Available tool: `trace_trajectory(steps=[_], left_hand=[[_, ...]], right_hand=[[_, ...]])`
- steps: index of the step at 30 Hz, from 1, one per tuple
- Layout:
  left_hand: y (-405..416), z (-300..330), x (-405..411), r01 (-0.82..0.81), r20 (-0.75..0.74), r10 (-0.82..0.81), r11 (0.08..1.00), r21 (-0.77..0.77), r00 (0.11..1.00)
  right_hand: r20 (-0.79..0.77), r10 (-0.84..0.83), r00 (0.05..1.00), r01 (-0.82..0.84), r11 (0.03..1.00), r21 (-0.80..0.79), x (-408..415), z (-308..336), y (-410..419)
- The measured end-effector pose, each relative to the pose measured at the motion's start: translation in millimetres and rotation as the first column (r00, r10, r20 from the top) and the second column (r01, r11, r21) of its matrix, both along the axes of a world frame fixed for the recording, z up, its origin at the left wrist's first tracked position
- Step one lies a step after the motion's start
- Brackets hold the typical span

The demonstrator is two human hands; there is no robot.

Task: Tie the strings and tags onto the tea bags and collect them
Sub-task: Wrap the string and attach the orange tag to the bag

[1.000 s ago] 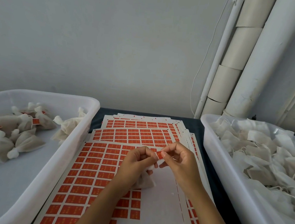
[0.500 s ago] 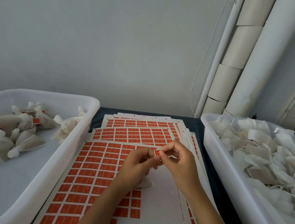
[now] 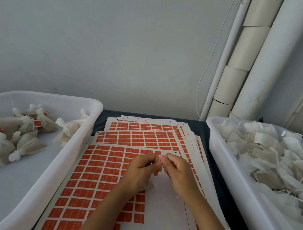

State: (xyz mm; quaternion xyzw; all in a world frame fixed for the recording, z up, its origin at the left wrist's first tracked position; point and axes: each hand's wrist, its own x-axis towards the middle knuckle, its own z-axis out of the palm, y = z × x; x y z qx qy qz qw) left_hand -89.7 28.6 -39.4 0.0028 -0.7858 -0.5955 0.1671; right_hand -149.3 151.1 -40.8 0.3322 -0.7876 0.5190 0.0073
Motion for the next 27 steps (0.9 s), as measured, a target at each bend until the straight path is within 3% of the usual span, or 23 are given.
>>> trace_trajectory(steps=[5, 13, 16, 17, 19, 22, 24, 27], left_hand=[[1.3, -0.8, -1.2, -0.001, -0.002, 0.001, 1.000, -0.016, 1.000], [8.6, -5.5, 0.2, 0.027, -0.066, -0.032, 0.997, -0.075, 0.997], [4.4, -1.9, 2.6, 0.047, 0.021, -0.047, 0.999, -0.019, 0.999], [1.2, 1.9, 3.0, 0.063, 0.084, -0.057, 0.995, -0.072, 0.995], [-8.1, 12.5, 4.2, 0.104, 0.255, -0.014, 0.934, -0.342, 0.967], [-22.2, 26.0, 9.5, 0.190, 0.423, 0.147, 0.731, -0.655, 0.894], [-25.6, 31.5, 14.0, 0.220, 0.457, 0.197, 0.672, -0.707, 0.868], [-23.2, 32.4, 19.4, 0.243, 0.477, 0.152, 0.705, -0.666, 0.866]], right_hand=[[-0.092, -0.036, 0.995, 0.036, 0.999, 0.001, 2.5, 0.0, -2.1], [0.104, 0.045, 0.994, -0.032, 0.992, -0.124, 5.8, -5.7, -2.4], [0.107, 0.030, 0.994, -0.014, 0.989, -0.147, 5.0, -6.8, -3.5], [0.110, 0.018, 0.994, 0.001, 0.986, -0.169, 3.9, -6.1, -3.0], [0.149, 0.026, 0.989, 0.009, 0.974, -0.226, 2.5, -3.3, -1.4], [0.257, 0.051, 0.965, 0.007, 0.975, -0.221, 3.4, 2.9, 0.7], [0.242, 0.118, 0.963, -0.086, 0.986, -0.140, 4.4, 3.1, 0.8], [0.198, 0.174, 0.965, -0.192, 0.979, 0.076, 5.7, -1.1, 1.3]])
